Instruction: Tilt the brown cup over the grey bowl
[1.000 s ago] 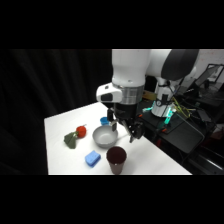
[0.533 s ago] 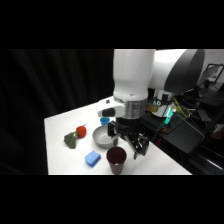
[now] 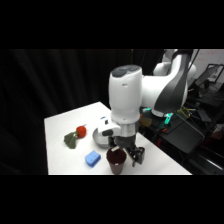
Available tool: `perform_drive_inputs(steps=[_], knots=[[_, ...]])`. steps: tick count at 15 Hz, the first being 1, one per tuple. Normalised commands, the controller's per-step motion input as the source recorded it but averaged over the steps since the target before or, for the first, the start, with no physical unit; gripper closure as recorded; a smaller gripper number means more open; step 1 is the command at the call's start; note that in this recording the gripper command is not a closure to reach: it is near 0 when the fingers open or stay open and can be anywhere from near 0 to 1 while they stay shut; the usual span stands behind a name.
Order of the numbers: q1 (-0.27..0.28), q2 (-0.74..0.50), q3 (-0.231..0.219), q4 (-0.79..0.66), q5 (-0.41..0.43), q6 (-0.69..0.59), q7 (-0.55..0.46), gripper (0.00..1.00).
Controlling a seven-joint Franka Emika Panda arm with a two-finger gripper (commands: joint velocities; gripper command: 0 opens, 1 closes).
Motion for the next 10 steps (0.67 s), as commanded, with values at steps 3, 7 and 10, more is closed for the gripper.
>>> perform_drive_inputs(steps=[3,7,10], knots=[[-0.020,0.14,0.036,0.05,0.069,0.07,-0.19,1.00],[-0.017,0.04,0.028,0.06,0.016,0.02,-0.19,1.00],[0.004,-0.04,0.009,0.05,-0.035,-0.01,-0.15,1.00]])
